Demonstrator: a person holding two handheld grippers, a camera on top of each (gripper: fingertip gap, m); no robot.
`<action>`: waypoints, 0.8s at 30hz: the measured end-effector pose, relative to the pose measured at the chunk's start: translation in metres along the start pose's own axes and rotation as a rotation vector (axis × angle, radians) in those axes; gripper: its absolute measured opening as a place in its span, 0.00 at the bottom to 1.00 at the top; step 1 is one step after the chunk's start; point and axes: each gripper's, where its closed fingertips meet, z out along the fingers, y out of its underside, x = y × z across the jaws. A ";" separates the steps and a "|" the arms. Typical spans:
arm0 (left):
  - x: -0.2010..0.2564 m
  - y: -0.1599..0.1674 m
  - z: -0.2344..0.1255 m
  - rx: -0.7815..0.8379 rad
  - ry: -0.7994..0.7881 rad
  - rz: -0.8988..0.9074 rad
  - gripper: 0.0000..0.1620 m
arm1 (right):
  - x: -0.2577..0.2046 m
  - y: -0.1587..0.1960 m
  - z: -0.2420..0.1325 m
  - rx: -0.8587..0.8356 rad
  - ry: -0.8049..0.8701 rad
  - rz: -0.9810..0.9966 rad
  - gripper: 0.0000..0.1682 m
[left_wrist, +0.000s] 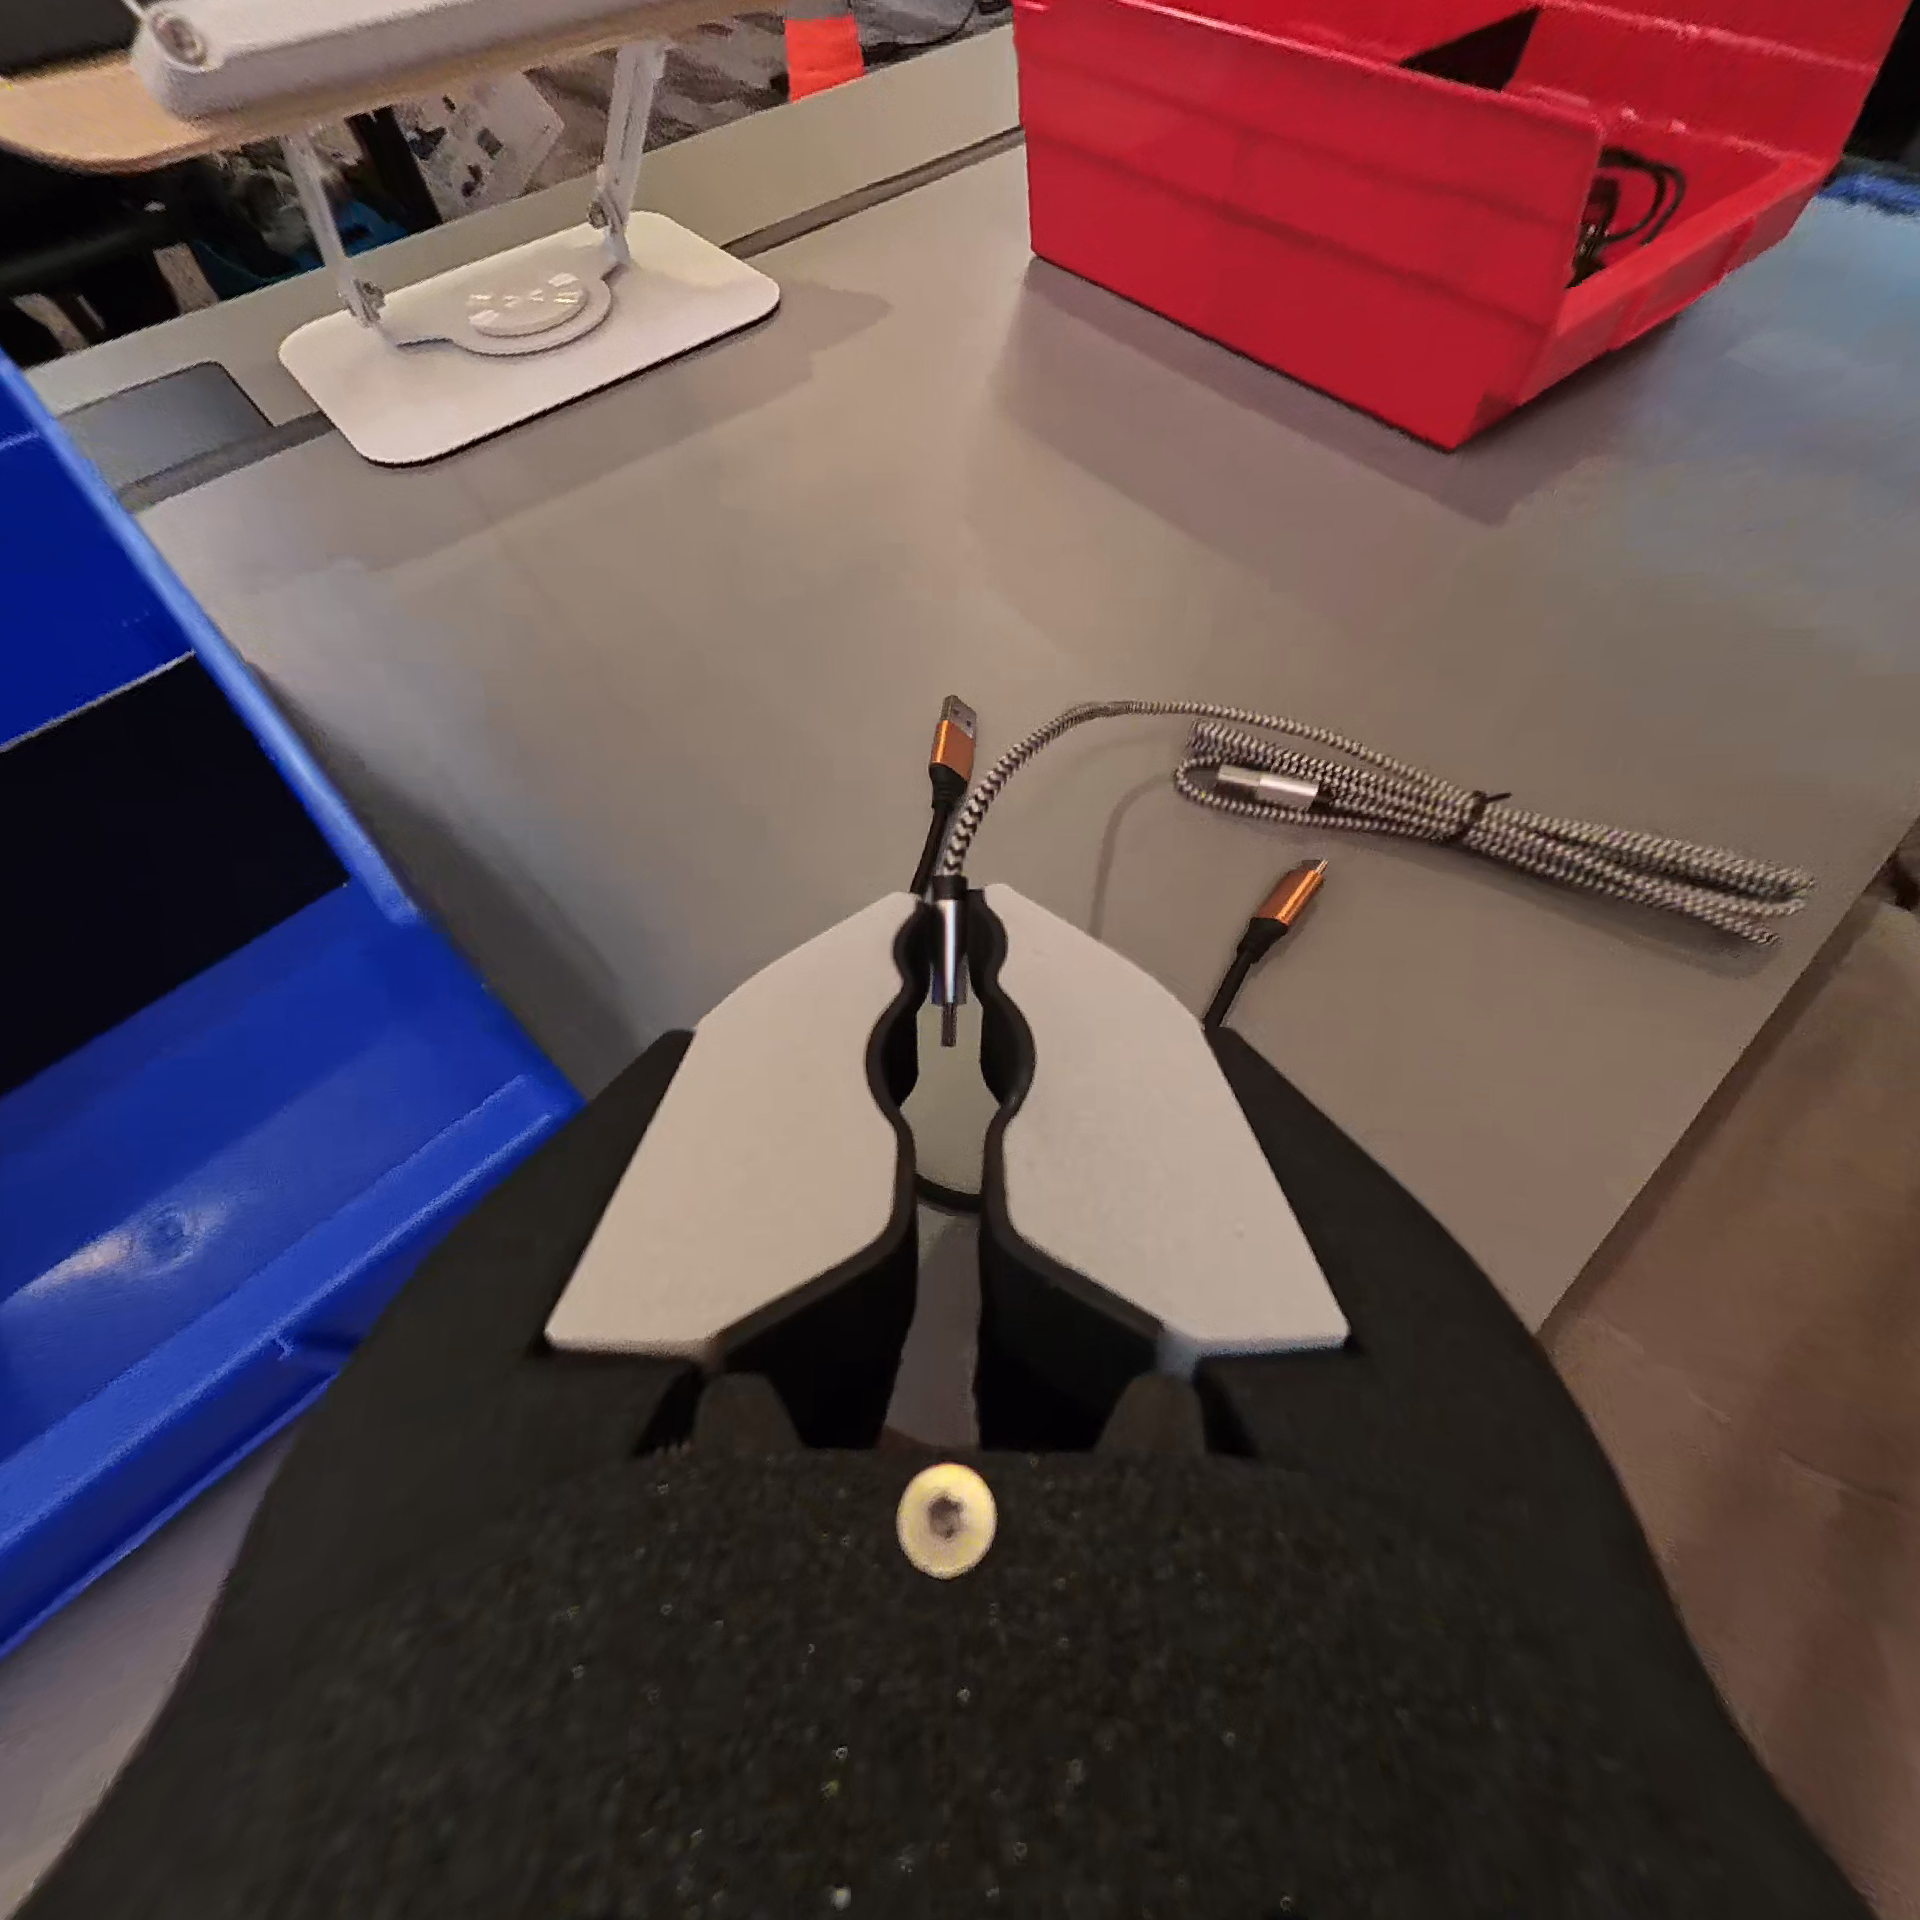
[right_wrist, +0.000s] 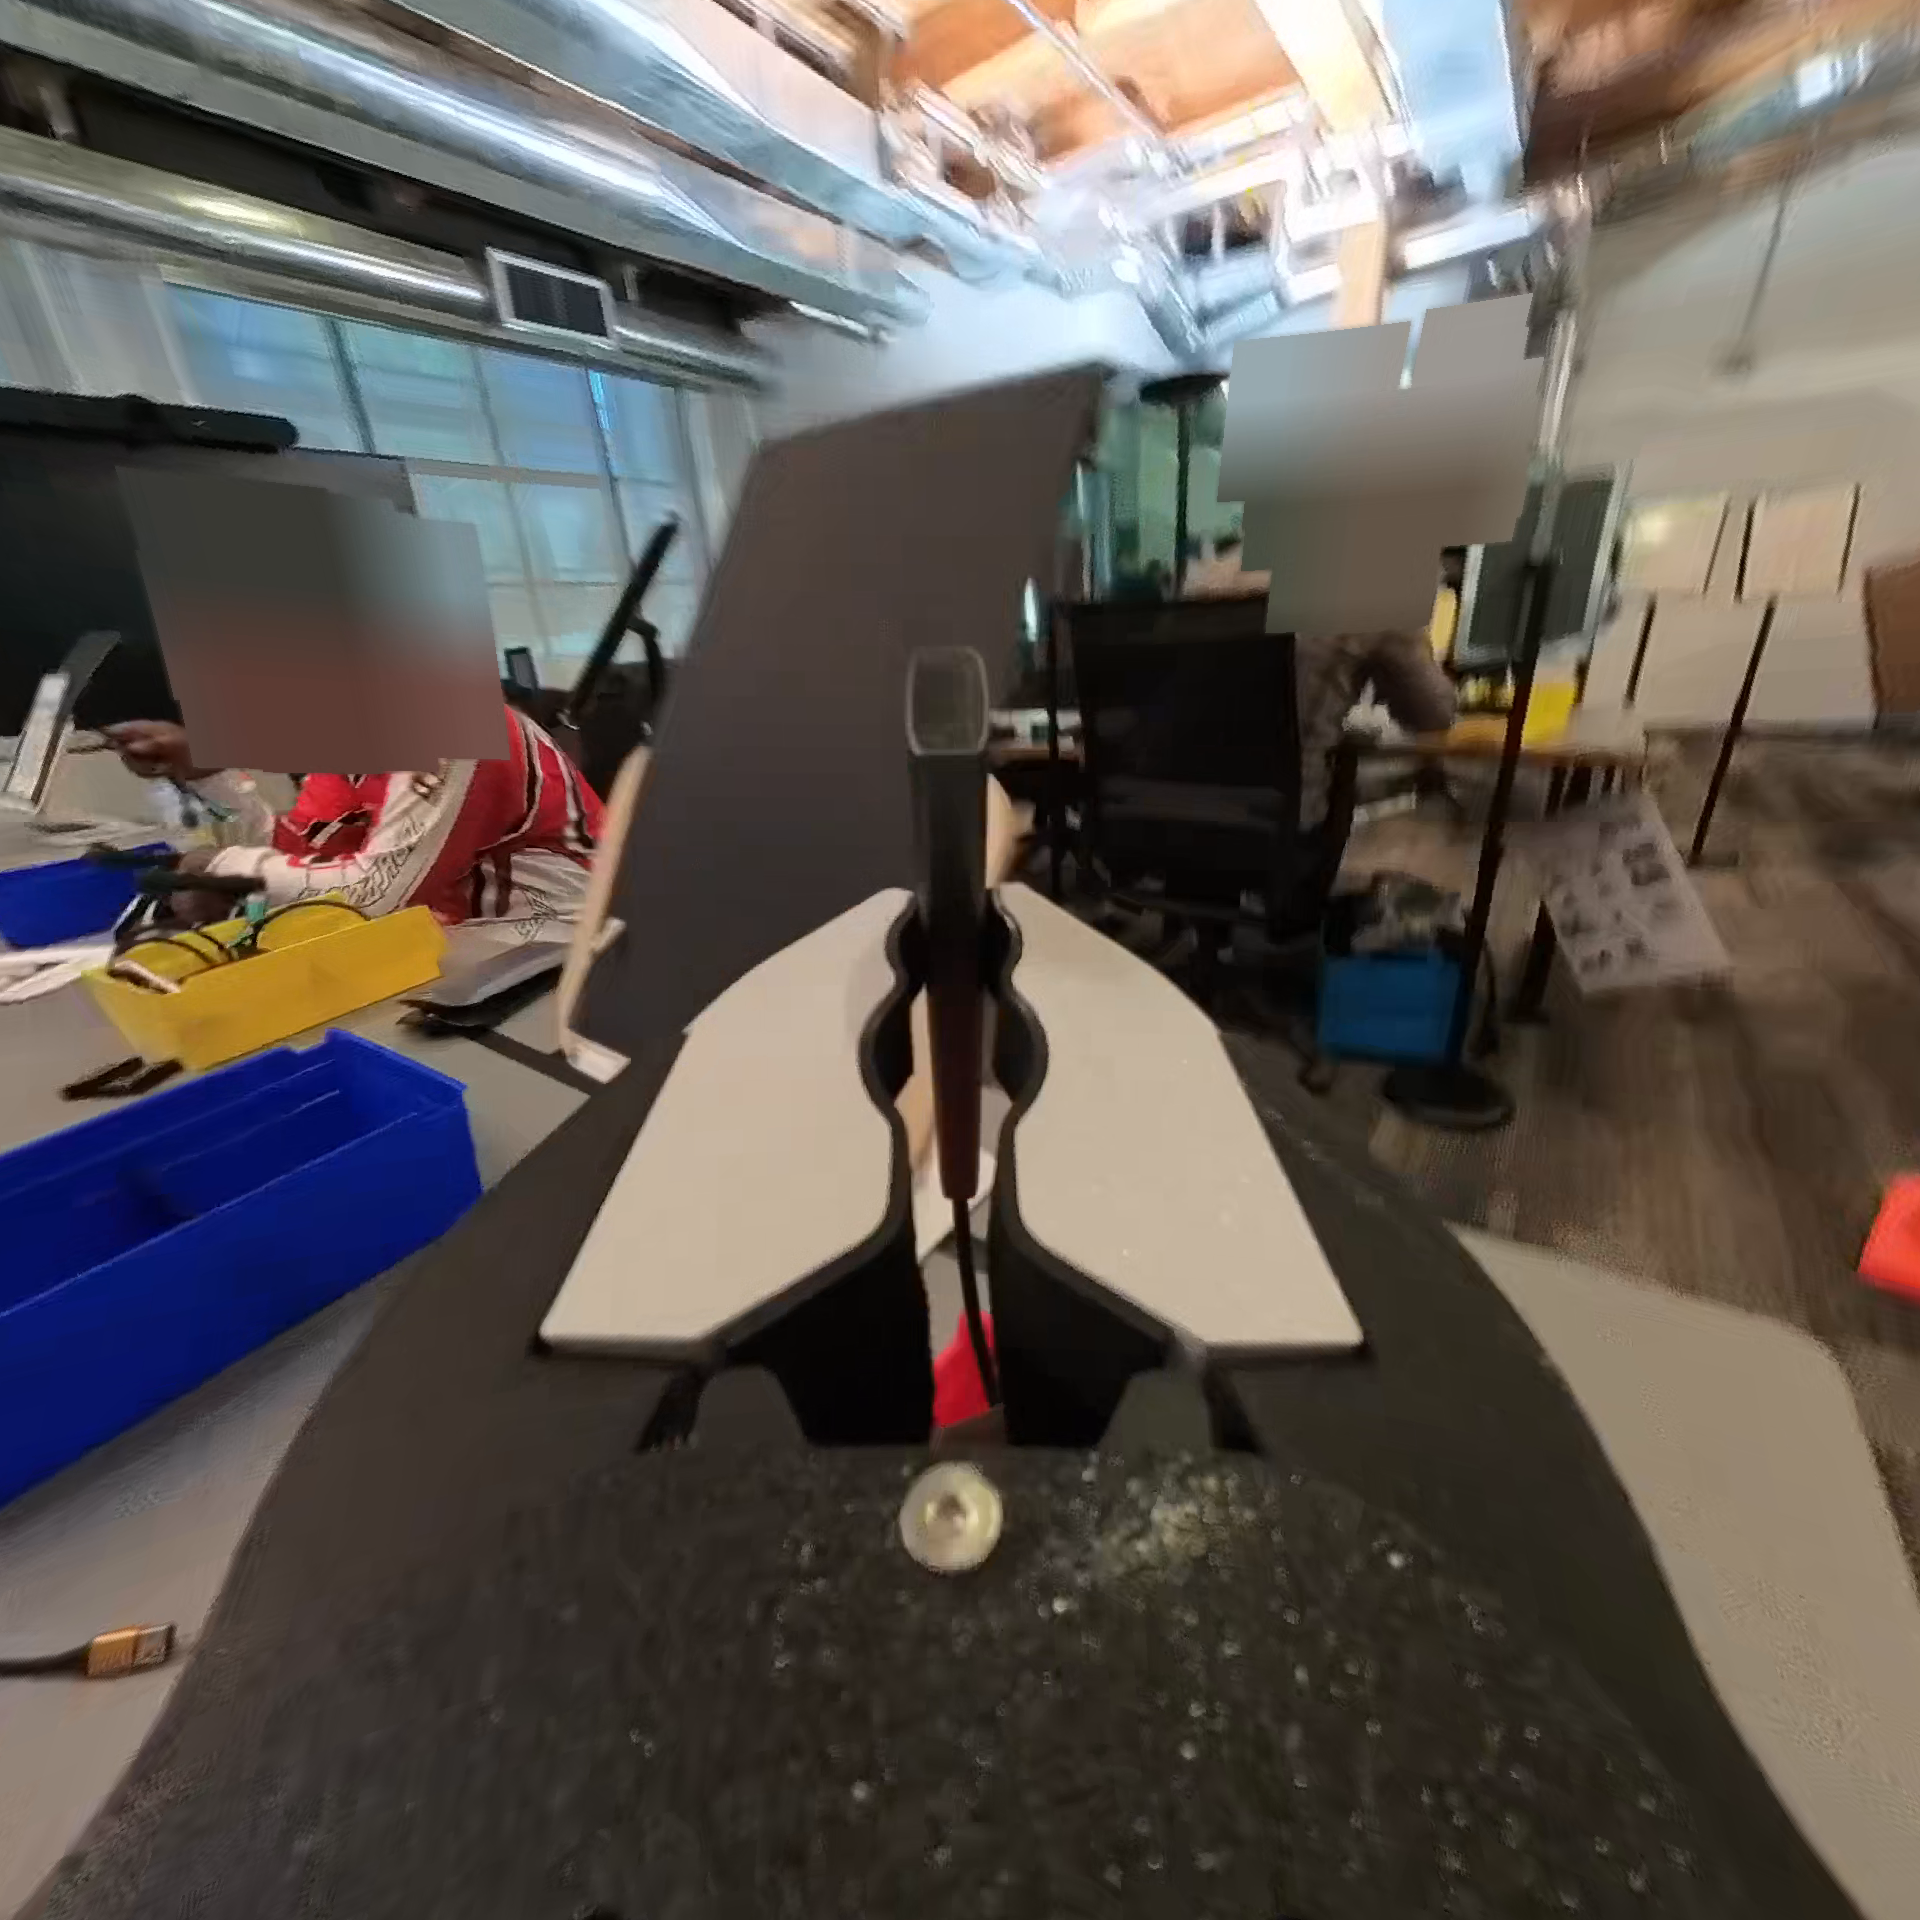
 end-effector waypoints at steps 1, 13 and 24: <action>0.002 -0.001 0.001 -0.004 -0.003 0.022 0.04 | 0.017 0.022 0.005 -0.035 0.033 0.048 0.06; 0.016 0.013 0.009 -0.051 0.036 0.051 0.04 | 0.062 0.243 -0.053 -1.030 0.274 0.246 0.07; 0.018 0.013 0.008 -0.051 0.054 0.061 0.04 | 0.064 0.192 -0.104 -1.165 0.503 -0.143 0.37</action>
